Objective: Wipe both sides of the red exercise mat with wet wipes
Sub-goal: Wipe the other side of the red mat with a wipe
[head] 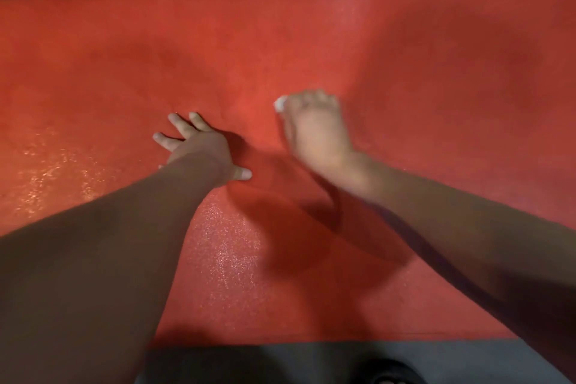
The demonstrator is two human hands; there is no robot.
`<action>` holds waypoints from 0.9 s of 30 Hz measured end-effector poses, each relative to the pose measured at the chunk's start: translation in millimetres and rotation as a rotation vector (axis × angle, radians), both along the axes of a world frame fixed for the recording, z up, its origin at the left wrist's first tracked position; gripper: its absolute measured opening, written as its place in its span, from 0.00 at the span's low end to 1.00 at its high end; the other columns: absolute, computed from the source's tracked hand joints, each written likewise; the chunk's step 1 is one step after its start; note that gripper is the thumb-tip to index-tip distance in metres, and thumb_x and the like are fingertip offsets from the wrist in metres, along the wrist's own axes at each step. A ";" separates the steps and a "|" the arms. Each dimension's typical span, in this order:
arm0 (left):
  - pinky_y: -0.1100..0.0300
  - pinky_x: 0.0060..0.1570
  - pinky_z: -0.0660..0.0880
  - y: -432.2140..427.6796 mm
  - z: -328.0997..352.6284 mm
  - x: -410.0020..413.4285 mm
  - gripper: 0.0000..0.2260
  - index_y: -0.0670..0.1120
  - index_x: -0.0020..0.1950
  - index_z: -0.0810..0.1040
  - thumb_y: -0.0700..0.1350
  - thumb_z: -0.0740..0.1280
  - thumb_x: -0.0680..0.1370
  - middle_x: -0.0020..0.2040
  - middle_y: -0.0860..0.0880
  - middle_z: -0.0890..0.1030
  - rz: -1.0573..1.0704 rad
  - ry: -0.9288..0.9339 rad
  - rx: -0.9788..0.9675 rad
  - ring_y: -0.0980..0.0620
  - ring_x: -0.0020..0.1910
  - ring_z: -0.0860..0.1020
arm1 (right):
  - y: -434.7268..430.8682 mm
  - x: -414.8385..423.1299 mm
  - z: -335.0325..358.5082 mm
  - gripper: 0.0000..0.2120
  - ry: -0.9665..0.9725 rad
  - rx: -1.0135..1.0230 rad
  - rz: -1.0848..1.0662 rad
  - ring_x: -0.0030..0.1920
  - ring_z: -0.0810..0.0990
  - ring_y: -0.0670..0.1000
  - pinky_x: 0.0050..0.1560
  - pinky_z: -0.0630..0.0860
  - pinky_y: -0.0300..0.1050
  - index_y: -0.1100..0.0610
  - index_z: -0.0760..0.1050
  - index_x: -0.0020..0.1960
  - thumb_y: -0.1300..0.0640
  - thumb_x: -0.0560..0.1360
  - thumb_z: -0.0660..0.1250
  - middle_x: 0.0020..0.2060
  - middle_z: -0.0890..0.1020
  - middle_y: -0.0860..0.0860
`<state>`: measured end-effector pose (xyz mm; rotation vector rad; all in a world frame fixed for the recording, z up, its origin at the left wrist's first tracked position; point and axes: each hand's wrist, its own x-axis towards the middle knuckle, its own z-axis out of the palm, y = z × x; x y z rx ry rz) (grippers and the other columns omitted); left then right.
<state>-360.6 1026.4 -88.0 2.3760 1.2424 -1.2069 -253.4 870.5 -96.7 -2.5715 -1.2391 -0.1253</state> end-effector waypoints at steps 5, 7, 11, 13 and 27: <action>0.26 0.71 0.51 -1.0 -1.6 -2.3 0.71 0.39 0.79 0.29 0.72 0.75 0.61 0.80 0.37 0.32 0.000 0.000 -0.002 0.28 0.78 0.36 | -4.3 17.9 -4.4 0.09 -0.076 -0.075 0.302 0.45 0.78 0.59 0.44 0.69 0.53 0.52 0.79 0.49 0.50 0.79 0.62 0.41 0.81 0.53; 0.27 0.72 0.51 -3.7 4.2 -2.3 0.70 0.39 0.78 0.28 0.71 0.75 0.63 0.79 0.36 0.31 0.020 0.000 -0.002 0.27 0.77 0.36 | -4.8 60.2 -7.3 0.13 -0.131 -0.057 -0.019 0.47 0.79 0.61 0.45 0.70 0.54 0.54 0.78 0.50 0.48 0.80 0.59 0.44 0.82 0.56; 0.30 0.73 0.51 -9.8 15.1 2.5 0.68 0.40 0.78 0.27 0.68 0.76 0.66 0.78 0.34 0.29 0.052 0.005 -0.012 0.24 0.76 0.37 | 0.3 87.1 -1.6 0.15 -0.061 -0.068 -0.409 0.52 0.78 0.62 0.50 0.70 0.54 0.56 0.77 0.54 0.49 0.80 0.55 0.49 0.82 0.58; 0.30 0.73 0.51 -9.6 16.5 2.9 0.68 0.40 0.78 0.27 0.68 0.76 0.66 0.78 0.34 0.29 0.048 0.014 -0.011 0.24 0.76 0.37 | 11.3 57.6 3.1 0.12 -0.021 -0.054 -0.256 0.48 0.80 0.61 0.49 0.71 0.54 0.54 0.78 0.53 0.52 0.78 0.59 0.46 0.83 0.57; 0.29 0.73 0.56 -13.0 28.1 7.8 0.68 0.43 0.79 0.28 0.63 0.79 0.65 0.78 0.38 0.28 0.123 0.003 -0.021 0.26 0.77 0.38 | 44.2 55.7 -0.7 0.10 -0.019 -0.024 -0.077 0.47 0.80 0.61 0.47 0.71 0.54 0.54 0.78 0.51 0.52 0.79 0.59 0.43 0.82 0.56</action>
